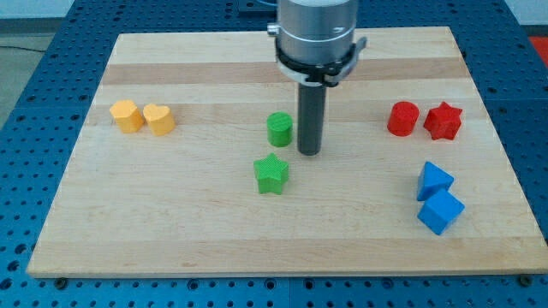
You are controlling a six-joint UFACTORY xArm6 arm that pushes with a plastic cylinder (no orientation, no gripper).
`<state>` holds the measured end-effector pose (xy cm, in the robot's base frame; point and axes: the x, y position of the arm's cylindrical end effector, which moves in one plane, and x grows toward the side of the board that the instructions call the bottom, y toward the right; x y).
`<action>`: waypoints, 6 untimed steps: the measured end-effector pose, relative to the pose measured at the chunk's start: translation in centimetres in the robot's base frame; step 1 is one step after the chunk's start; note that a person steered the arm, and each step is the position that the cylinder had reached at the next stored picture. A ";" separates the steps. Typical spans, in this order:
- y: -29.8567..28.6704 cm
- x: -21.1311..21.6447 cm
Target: Slightly move the green star to the right side
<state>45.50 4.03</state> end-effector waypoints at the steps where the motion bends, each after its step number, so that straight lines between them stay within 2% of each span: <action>1: -3.6 -1.1; 2: -5.0 -1.1; 3: -10.4 0.9; 4: -13.5 5.0; 5: -9.9 5.8; 6: -2.9 5.8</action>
